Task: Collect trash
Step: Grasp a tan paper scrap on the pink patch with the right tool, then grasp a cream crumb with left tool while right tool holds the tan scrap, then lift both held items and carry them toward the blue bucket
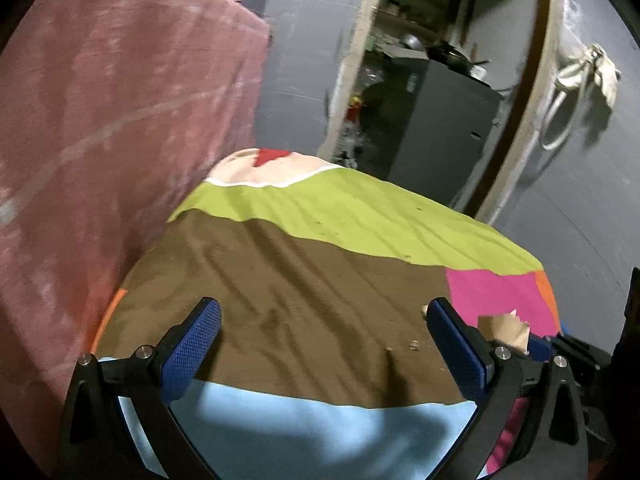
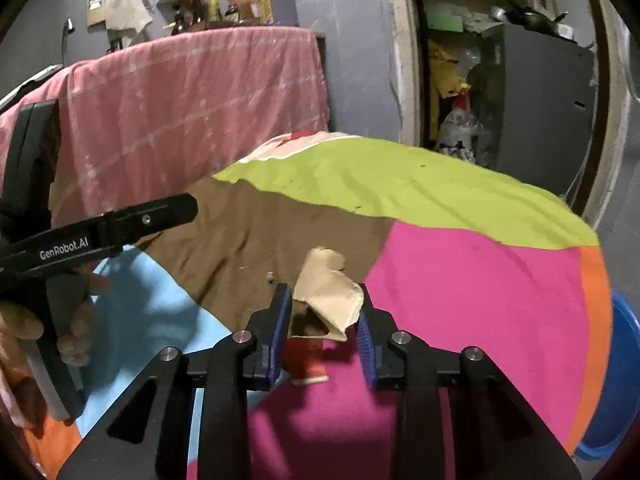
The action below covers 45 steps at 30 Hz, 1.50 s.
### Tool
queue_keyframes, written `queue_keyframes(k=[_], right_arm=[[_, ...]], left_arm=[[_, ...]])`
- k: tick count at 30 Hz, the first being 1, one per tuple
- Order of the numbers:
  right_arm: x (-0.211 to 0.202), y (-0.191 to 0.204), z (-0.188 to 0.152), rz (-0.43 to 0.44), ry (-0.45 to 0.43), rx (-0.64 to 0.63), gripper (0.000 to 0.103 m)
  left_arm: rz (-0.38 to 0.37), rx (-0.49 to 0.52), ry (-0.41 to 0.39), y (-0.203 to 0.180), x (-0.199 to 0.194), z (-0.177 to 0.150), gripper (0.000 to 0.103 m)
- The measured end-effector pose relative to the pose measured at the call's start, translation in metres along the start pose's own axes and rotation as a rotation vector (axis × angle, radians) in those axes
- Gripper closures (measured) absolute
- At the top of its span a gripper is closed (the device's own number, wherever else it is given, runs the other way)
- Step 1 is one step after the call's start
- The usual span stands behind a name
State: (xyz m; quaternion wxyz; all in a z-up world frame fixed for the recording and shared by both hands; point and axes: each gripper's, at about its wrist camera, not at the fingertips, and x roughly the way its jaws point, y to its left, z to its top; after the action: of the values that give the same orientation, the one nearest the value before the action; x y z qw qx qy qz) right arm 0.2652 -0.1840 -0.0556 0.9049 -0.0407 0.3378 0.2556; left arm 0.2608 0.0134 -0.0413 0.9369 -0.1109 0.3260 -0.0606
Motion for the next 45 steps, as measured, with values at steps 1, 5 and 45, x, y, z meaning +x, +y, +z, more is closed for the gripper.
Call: queue_keyframes(k=[1,5,45], right_arm=[[-0.002,-0.003,0.000,-0.005,-0.007,0.005,0.076],[-0.011,-0.016,0.002,-0.036,-0.048,0.021,0.081],[-0.021,-0.067,-0.034,0.086,-0.017,0.171,0.074]], left_arm=[[-0.012,0.009,0.007,-0.004,0.002,0.000,0.003],[-0.046,0.058,0.039,-0.020,0.014,0.000,0.003],[-0.143,0.286,0.245,-0.083,0.074,-0.021,0.087]])
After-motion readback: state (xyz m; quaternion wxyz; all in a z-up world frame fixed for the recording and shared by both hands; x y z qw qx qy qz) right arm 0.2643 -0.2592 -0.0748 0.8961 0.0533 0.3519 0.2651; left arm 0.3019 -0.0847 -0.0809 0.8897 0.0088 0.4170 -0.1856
